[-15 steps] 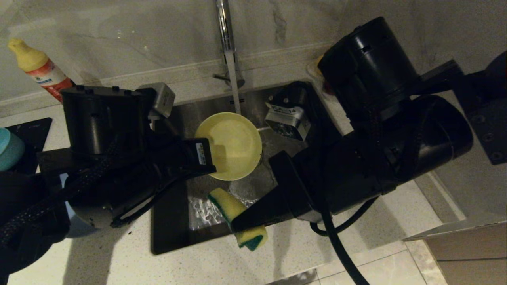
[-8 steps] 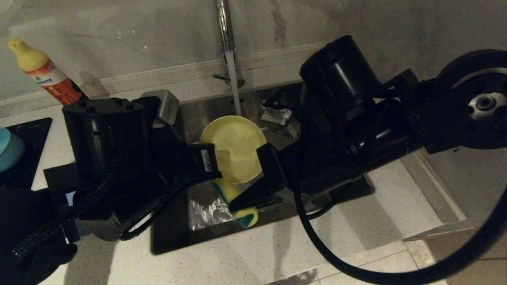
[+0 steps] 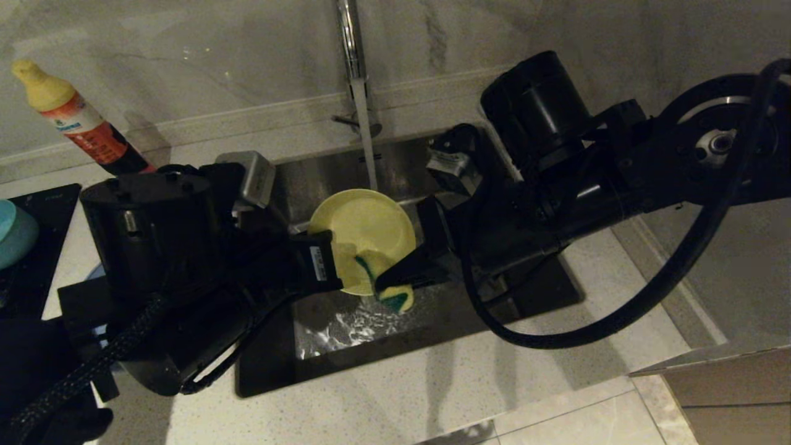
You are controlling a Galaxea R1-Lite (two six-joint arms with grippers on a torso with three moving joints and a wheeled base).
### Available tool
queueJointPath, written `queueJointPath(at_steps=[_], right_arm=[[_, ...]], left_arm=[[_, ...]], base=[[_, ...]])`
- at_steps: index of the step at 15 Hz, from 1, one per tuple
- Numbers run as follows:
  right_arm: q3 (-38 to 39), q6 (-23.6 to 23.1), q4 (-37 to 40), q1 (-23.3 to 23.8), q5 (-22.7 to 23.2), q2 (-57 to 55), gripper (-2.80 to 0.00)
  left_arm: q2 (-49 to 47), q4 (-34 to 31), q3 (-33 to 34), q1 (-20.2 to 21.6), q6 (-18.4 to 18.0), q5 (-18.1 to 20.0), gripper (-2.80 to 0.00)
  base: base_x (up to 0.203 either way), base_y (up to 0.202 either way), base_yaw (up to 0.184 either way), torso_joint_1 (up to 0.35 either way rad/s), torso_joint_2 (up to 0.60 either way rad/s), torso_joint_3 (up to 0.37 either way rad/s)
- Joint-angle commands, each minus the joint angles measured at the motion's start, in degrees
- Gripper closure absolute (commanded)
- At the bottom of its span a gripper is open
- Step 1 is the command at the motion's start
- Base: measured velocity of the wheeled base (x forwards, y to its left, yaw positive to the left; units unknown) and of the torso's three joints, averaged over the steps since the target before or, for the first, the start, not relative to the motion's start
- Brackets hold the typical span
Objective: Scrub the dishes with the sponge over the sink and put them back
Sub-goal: Wipe the bowl
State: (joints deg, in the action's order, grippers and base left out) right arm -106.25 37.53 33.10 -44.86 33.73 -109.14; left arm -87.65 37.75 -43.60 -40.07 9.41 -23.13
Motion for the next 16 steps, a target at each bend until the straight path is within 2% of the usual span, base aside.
queueJointPath(at_steps=[1, 6, 11, 16], right_arm=[[-1.04, 0.71, 0.15, 0.30, 0.28, -0.32, 0.00], [-4.23, 0.97, -0.19, 0.30, 0.14, -2.98, 0.00], [-4.25, 0.97, -1.54, 0.30, -0.44, -3.80, 0.00], [-4.32, 0.88, -2.95, 0.57, -3.45, -4.72, 0.00]], left_arm=[[0.70, 1.12, 1.14, -0.09, -0.64, 0.15, 0.00], [0.92, 6.60, 5.33, -2.61, -4.19, 0.43, 0.00], [0.66, 7.60, 6.13, -3.44, -4.40, 0.54, 0.00], [1.34, 7.68, 7.37, -4.05, -4.48, 0.46, 0.00]], base=[[0.000, 0.000, 0.000, 0.000, 0.00, 0.000], [0.000, 0.000, 0.000, 0.000, 0.00, 0.000], [0.000, 0.000, 0.000, 0.000, 0.00, 0.000], [0.000, 0.000, 0.000, 0.000, 0.00, 0.000]])
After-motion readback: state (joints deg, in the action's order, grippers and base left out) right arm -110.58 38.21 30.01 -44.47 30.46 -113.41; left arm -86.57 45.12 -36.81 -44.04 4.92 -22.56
